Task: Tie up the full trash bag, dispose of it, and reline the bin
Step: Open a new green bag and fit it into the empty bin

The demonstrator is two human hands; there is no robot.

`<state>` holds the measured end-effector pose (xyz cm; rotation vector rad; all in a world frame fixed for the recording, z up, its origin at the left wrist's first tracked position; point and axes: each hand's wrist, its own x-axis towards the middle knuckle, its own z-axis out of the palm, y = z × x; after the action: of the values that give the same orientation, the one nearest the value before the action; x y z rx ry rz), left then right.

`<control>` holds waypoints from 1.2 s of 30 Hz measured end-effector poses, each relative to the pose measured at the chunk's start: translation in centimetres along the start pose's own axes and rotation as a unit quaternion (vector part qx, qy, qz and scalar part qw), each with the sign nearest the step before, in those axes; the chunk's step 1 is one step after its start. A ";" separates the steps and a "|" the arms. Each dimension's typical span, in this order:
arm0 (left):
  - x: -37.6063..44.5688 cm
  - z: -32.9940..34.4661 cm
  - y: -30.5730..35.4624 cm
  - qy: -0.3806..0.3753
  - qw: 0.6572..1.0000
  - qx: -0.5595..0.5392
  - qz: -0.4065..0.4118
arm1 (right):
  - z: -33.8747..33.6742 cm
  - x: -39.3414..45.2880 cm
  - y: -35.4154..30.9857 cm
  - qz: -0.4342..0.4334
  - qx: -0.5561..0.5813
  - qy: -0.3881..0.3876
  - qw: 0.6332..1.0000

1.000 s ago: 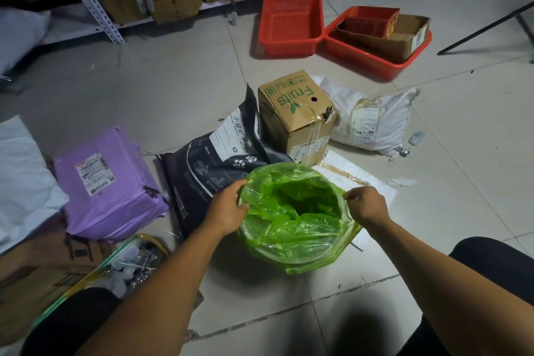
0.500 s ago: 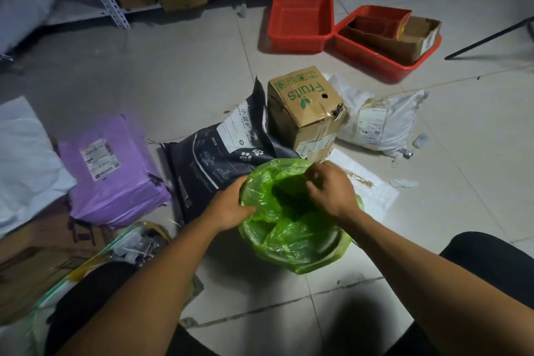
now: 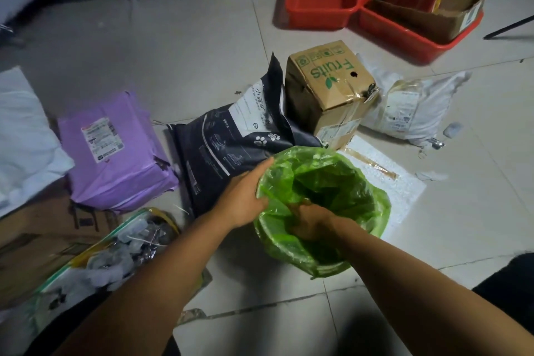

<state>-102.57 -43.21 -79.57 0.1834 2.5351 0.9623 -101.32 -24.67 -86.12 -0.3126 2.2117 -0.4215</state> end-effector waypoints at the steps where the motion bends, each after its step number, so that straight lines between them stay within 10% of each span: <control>1: 0.0 -0.1 -0.1 -0.002 1.000 -0.012 -0.007 | 0.2 0.2 0.1 -0.004 -0.007 -0.016 1.000; 36: -0.5 1.8 -1.4 0.027 0.999 0.032 0.008 | 2.3 4.1 1.4 0.048 -0.123 -0.031 0.991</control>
<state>-101.33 -43.31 -81.47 0.1991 2.6204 0.9037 -102.16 -25.29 -90.95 -0.3427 2.2092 -0.0849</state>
